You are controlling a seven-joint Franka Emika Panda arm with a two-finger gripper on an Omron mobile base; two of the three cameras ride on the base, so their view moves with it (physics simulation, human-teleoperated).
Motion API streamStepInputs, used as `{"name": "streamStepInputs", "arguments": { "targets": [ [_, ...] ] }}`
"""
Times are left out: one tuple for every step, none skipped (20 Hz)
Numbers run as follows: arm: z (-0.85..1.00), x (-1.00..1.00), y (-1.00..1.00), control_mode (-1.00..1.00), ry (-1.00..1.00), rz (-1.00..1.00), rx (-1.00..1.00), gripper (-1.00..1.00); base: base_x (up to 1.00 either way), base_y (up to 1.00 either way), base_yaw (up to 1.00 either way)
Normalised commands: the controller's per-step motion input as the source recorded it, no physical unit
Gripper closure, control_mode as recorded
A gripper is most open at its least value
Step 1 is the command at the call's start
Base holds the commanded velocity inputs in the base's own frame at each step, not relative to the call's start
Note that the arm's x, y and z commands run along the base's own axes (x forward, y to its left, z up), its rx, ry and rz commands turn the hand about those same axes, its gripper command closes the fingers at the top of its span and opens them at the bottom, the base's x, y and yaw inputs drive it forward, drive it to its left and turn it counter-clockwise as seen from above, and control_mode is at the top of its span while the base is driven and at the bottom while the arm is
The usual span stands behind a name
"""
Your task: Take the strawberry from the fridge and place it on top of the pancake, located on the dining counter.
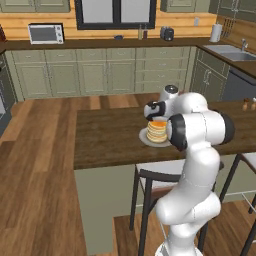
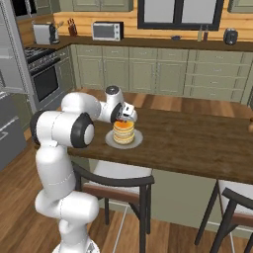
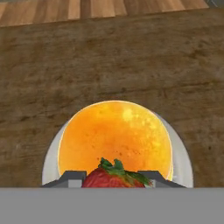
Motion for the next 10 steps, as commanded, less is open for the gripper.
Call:
{"name": "streamStepInputs", "arguments": {
  "targets": [
    [-0.44, 0.25, -0.04, -1.0, 0.06, 0.0, 0.0, 1.0, 0.0, 0.0, 0.0],
    [-0.42, 0.28, -0.01, -1.0, 0.05, 0.0, 0.0, 1.0, 0.0, 0.0, 0.0],
    [-0.41, 0.26, 0.0, -1.0, 0.03, 0.0, -0.01, 1.0, 0.0, 0.0, 0.0],
    [-0.36, 0.2, 0.0, -1.0, 0.01, 0.0, -0.02, 1.0, 0.0, 0.0, 0.0],
    [-0.27, 0.13, 0.0, -1.0, 0.0, 0.0, -0.01, 1.0, 0.0, 0.0, 0.0],
    [-0.24, 0.09, 0.0, -1.0, 0.01, 0.0, 0.0, 1.0, 0.0, 0.0, 0.0],
    [-0.22, 0.07, 0.0, -1.0, 0.01, 0.0, 0.0, 1.0, 0.0, 0.0, 0.0],
    [-0.21, 0.08, 0.0, -1.0, 0.0, 0.0, 0.0, 1.0, 0.0, 0.0, 0.0],
    [-0.16, 0.11, 0.0, -1.0, 0.0, 0.0, 0.0, 1.0, 0.0, 0.0, 0.0],
    [-0.14, 0.11, 0.0, -1.0, 0.0, 0.0, 0.0, 1.0, 0.0, 0.0, 0.0]
  ]
}}
